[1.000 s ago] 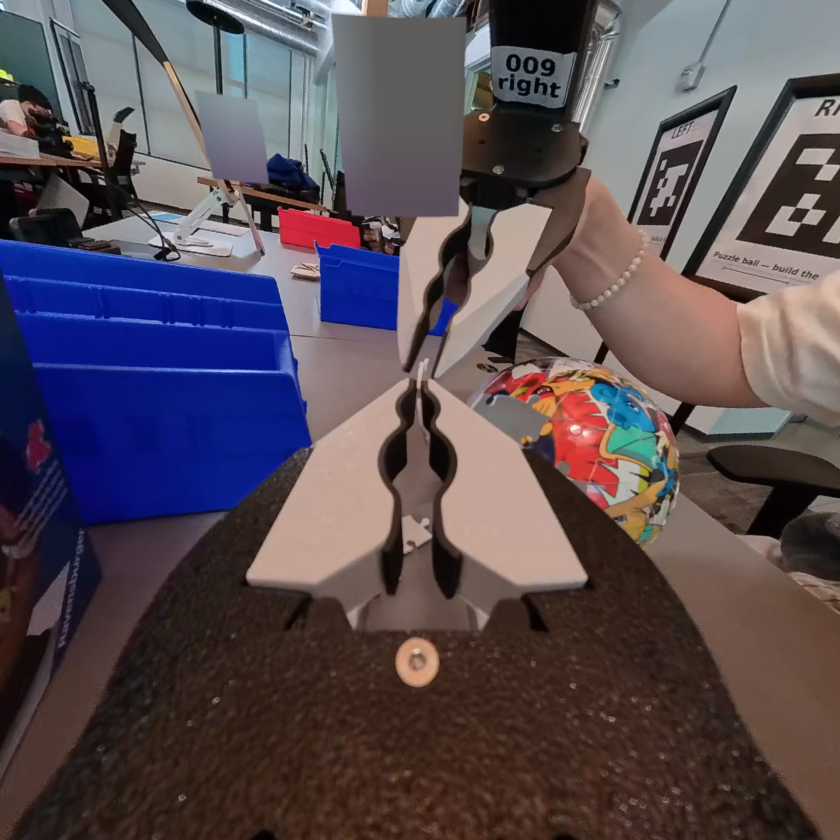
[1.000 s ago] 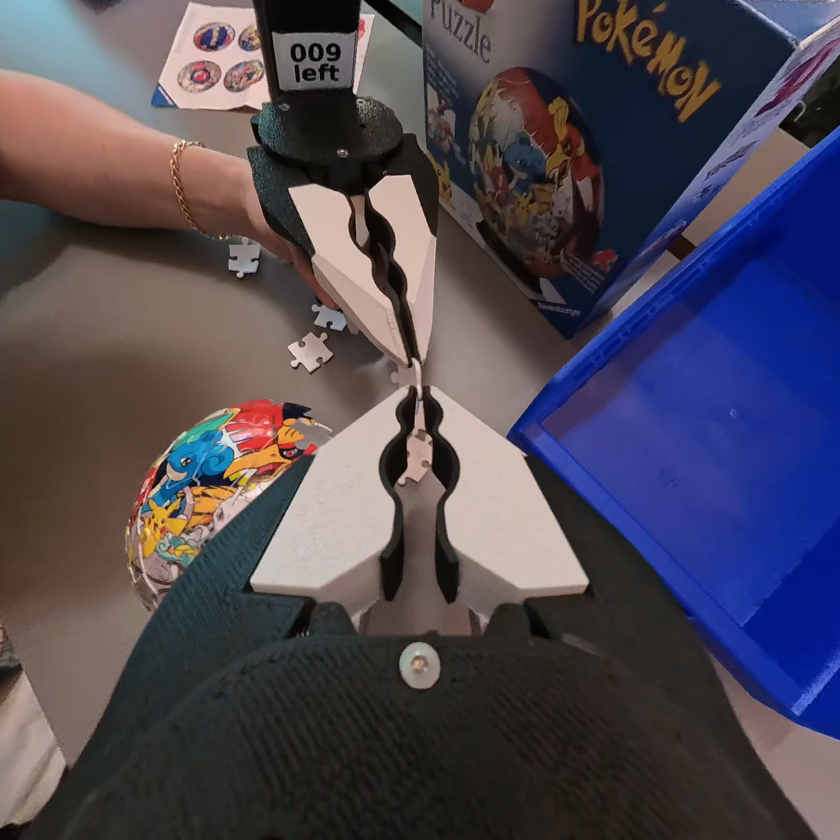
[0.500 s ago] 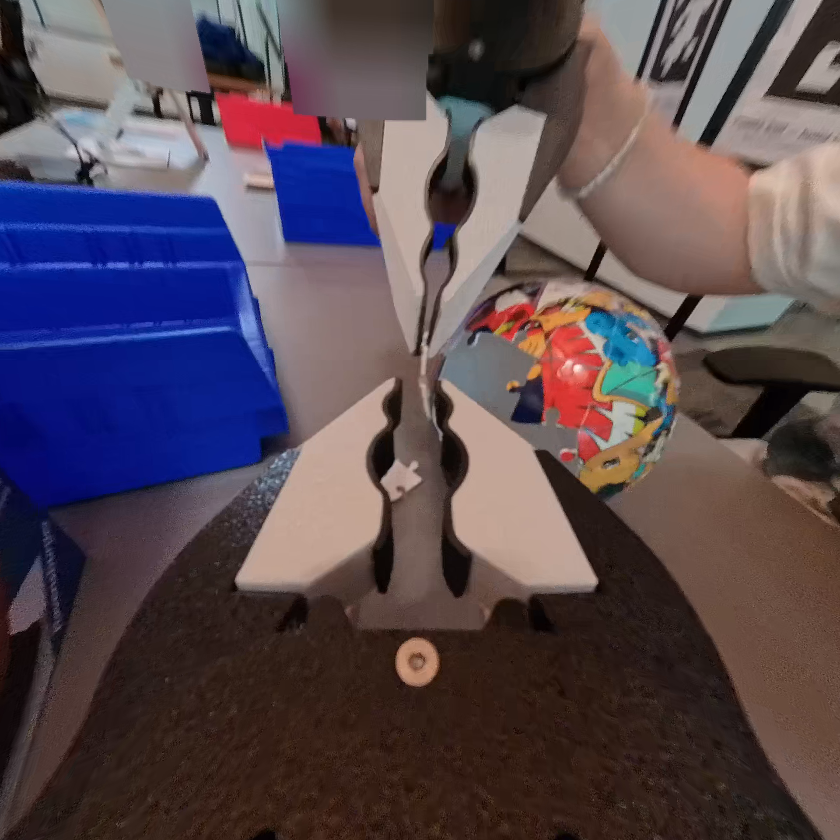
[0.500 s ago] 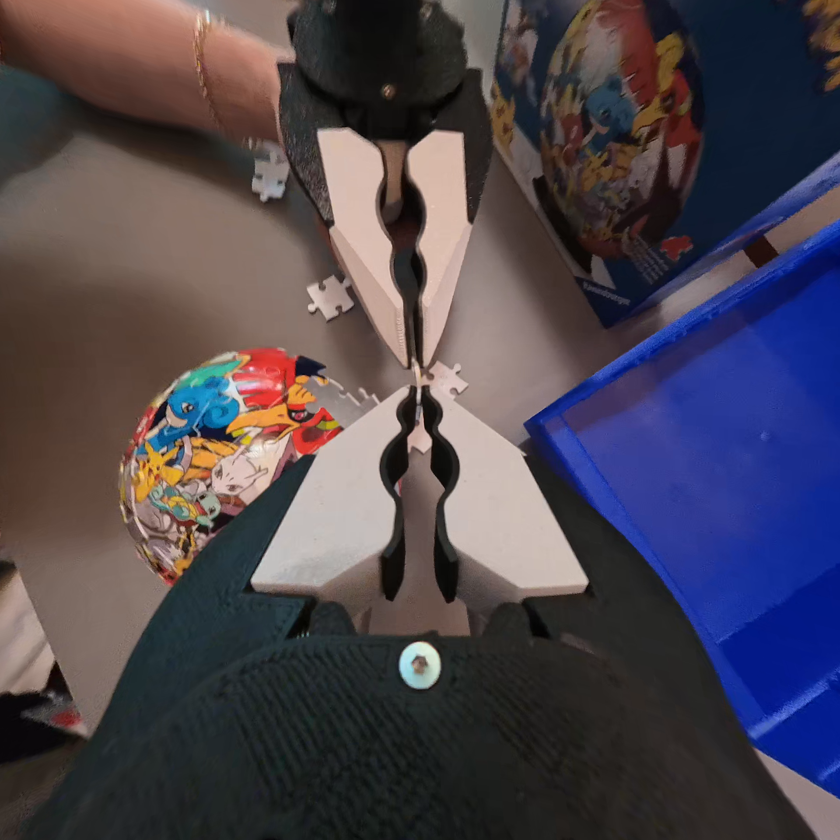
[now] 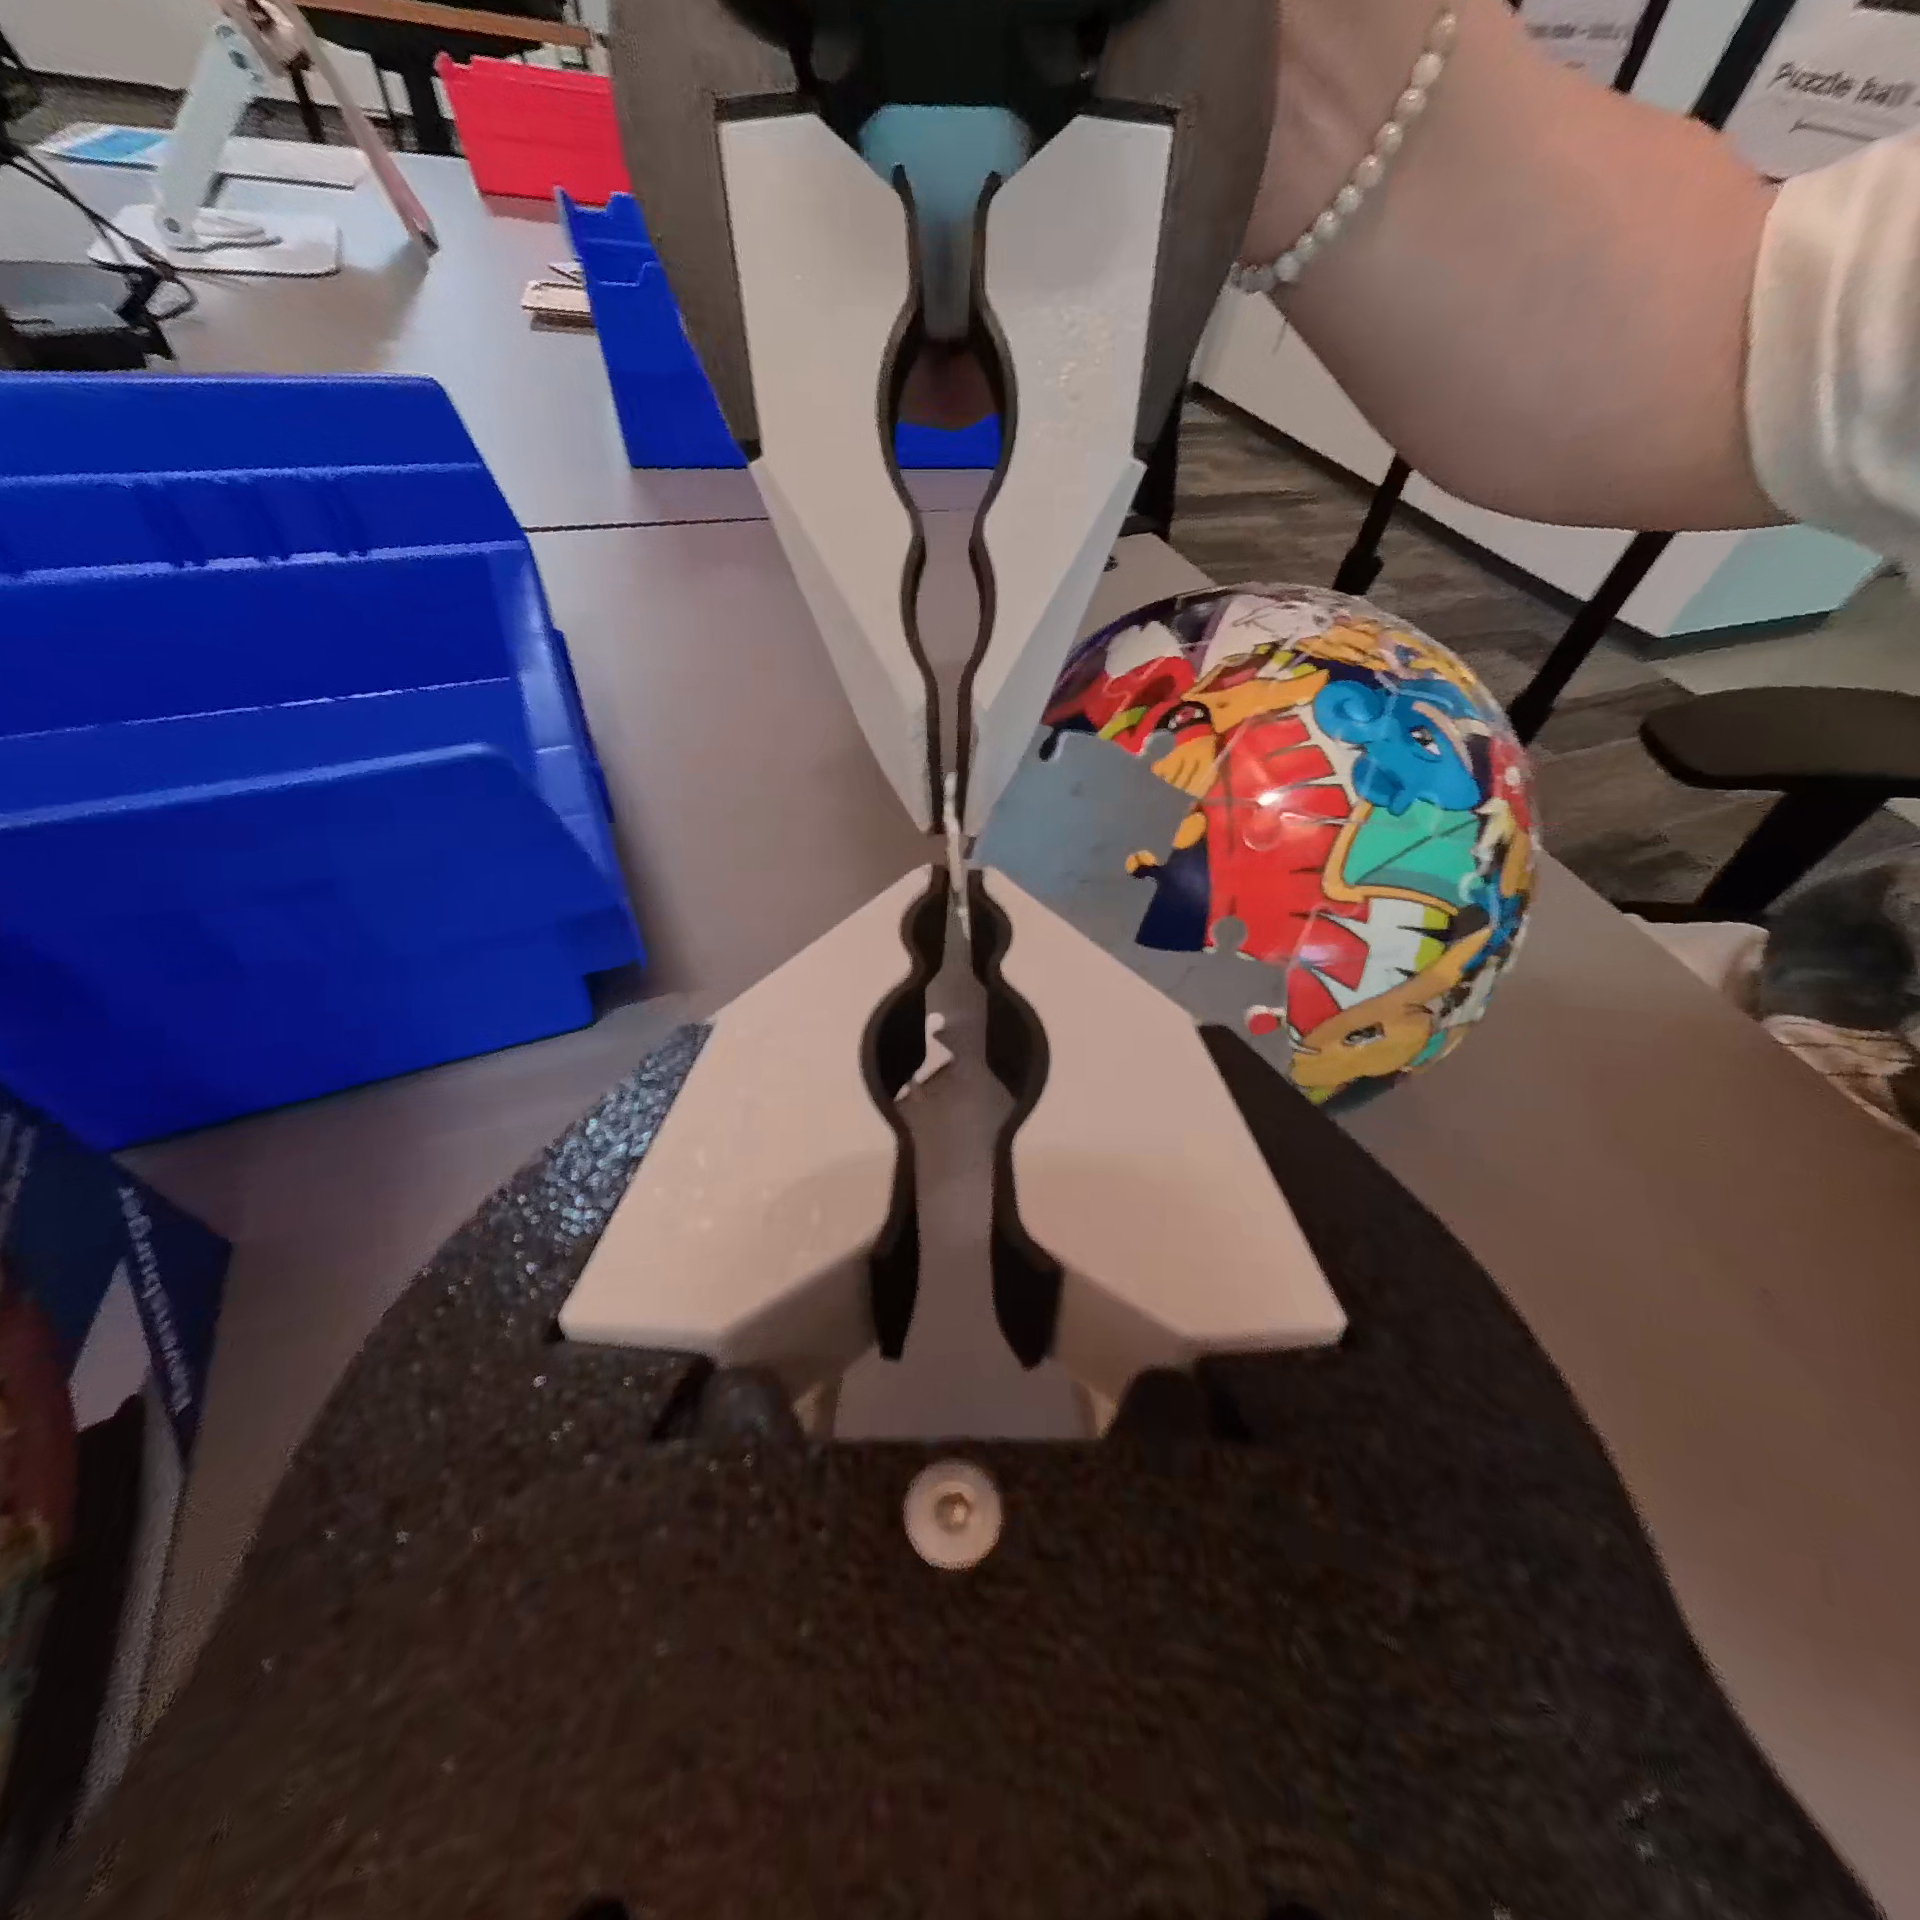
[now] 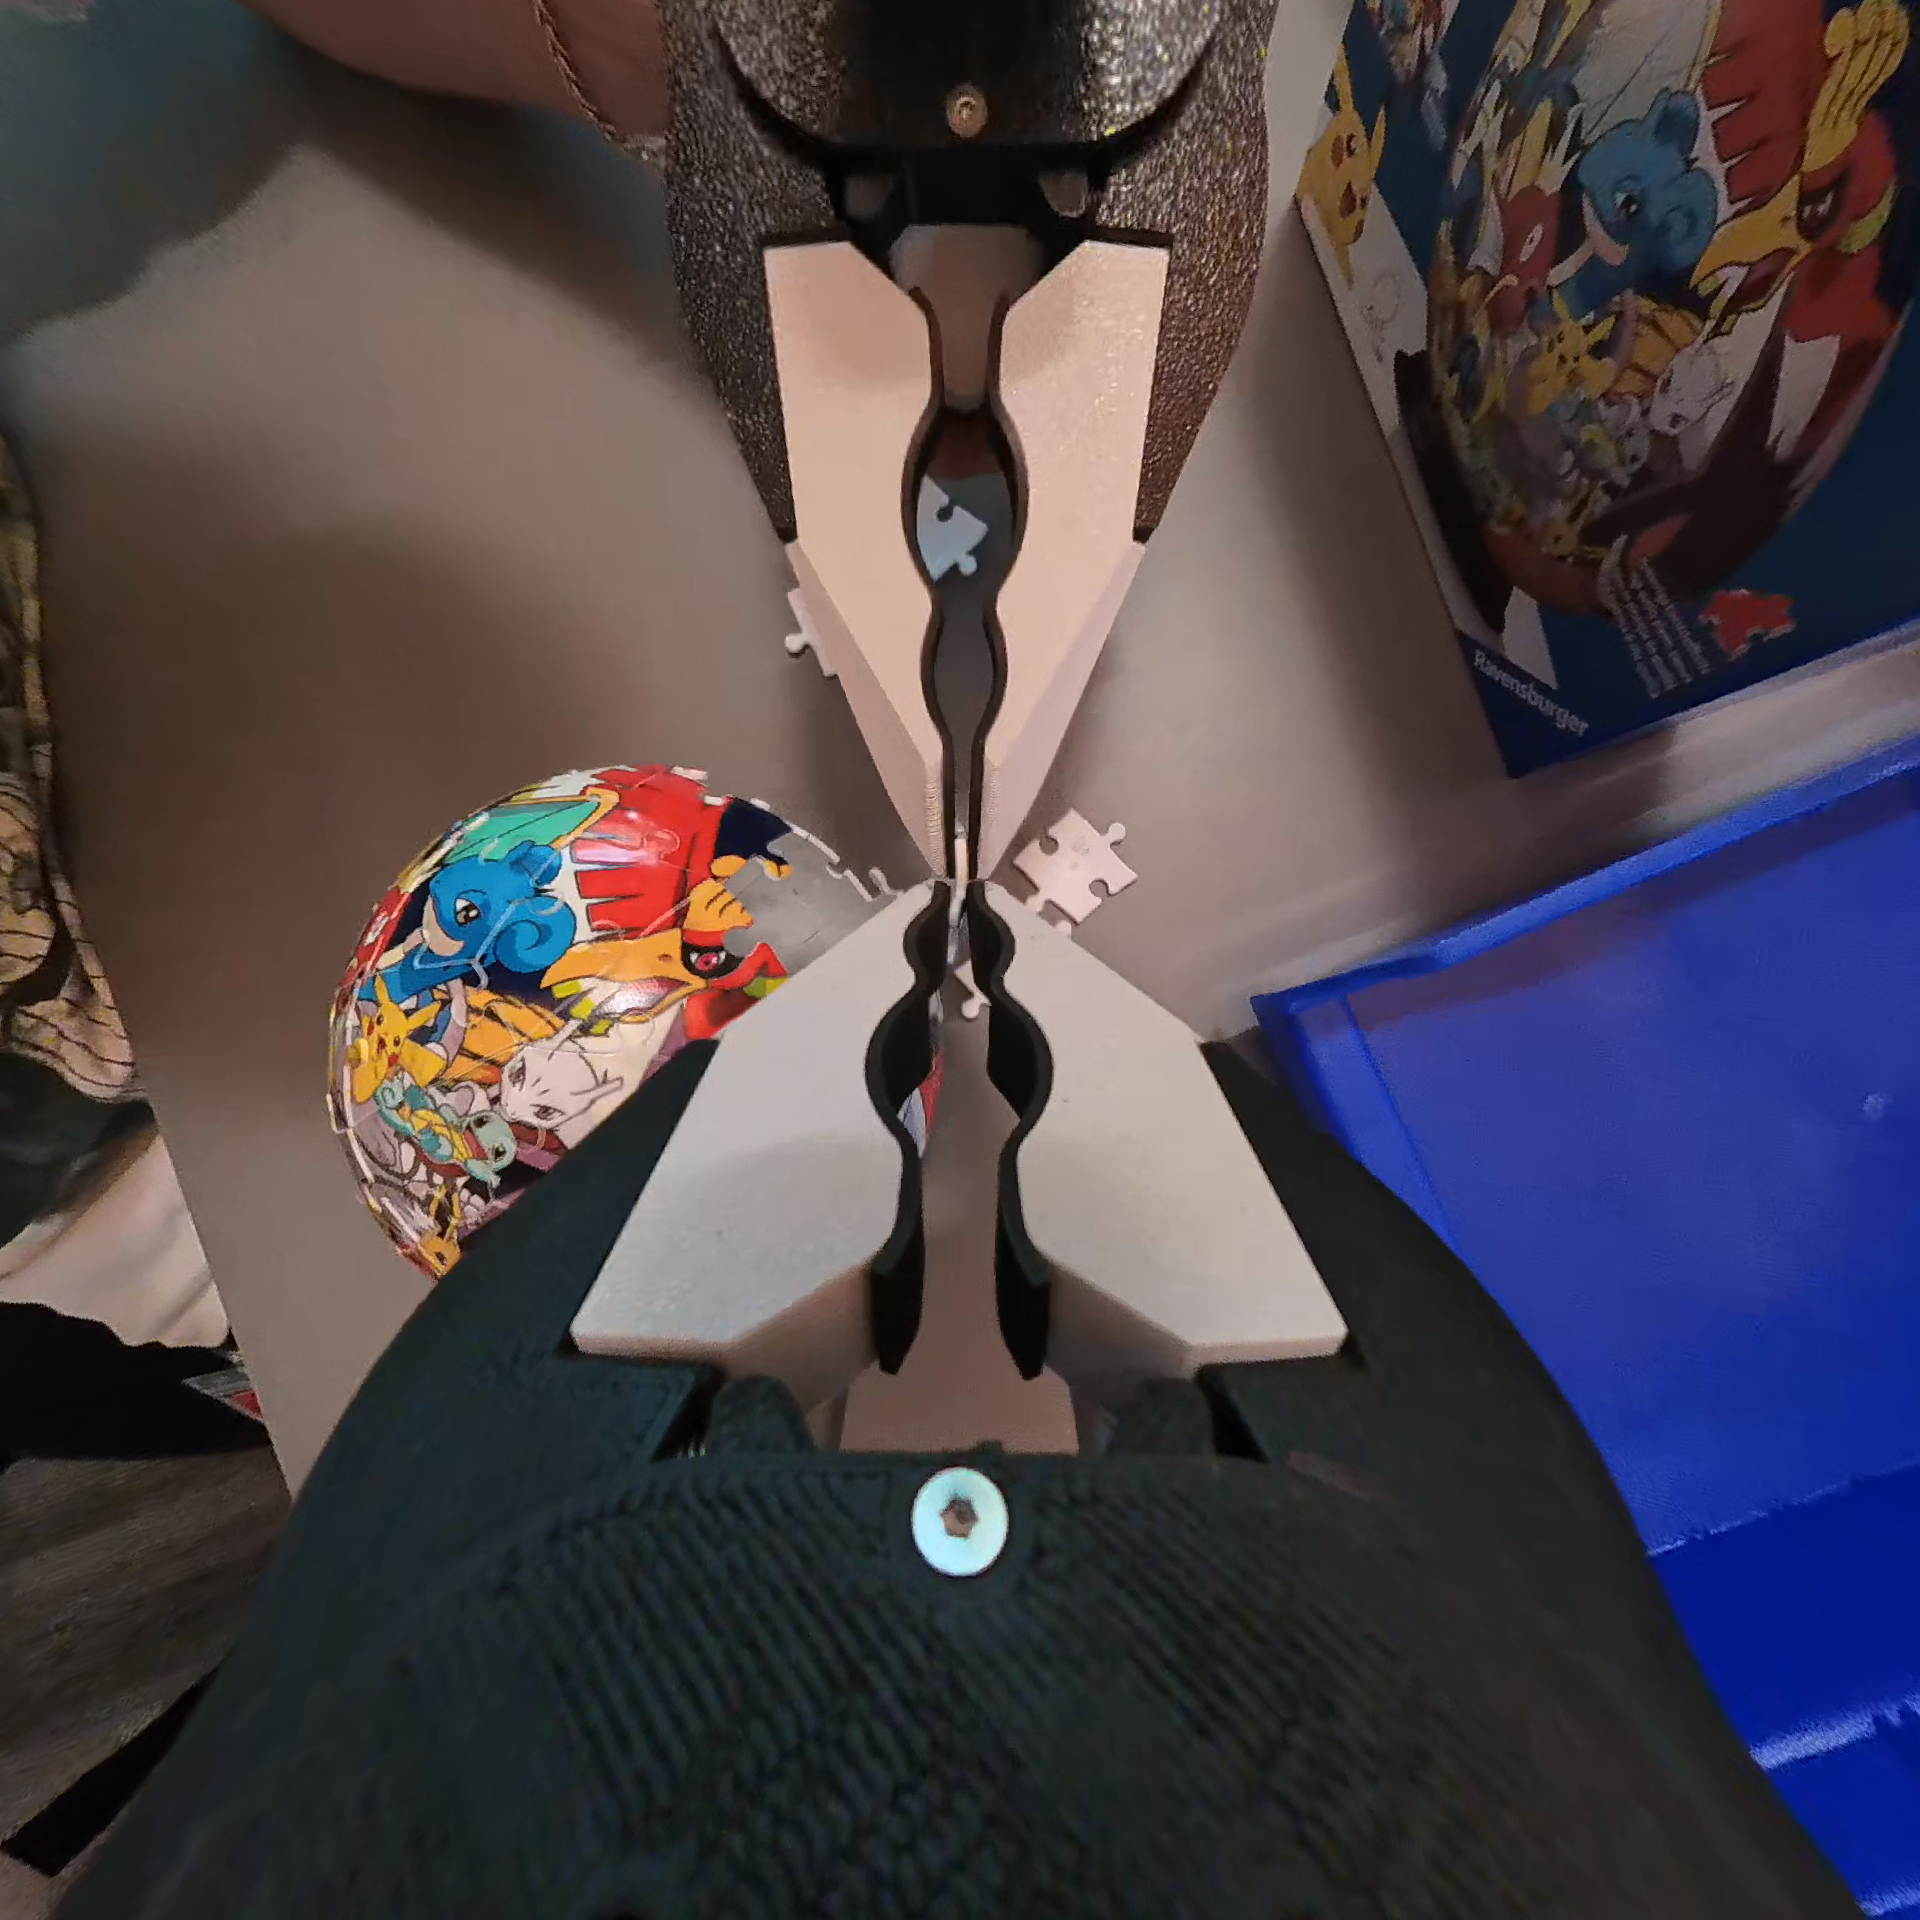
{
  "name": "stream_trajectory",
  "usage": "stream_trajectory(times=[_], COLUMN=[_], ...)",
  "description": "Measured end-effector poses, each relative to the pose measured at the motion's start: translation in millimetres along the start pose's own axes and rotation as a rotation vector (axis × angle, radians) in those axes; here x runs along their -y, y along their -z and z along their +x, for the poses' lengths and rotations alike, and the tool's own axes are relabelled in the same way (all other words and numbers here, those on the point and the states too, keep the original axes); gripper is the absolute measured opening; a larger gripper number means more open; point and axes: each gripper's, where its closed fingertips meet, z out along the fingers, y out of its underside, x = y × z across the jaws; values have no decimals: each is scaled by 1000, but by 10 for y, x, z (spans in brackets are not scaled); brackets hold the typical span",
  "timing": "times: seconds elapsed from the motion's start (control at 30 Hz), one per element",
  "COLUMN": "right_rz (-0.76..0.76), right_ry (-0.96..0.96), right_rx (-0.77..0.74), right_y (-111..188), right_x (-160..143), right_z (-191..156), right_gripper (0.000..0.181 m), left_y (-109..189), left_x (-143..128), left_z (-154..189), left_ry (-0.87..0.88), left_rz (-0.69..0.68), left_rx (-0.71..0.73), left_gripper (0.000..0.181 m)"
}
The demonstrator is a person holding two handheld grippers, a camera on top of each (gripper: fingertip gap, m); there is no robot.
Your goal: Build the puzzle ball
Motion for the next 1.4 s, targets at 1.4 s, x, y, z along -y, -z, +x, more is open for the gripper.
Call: stream_trajectory(times=[1.4], right_rz=[-100], right_ry=[71], right_rx=[31], right_y=[-13], right_x=[-24], right_z=[-49], right_gripper=[1], left_y=[-63], left_x=[25], left_z=[-7], left_ry=[13], left_rz=[-56], left_rx=[85], left_gripper=[0])
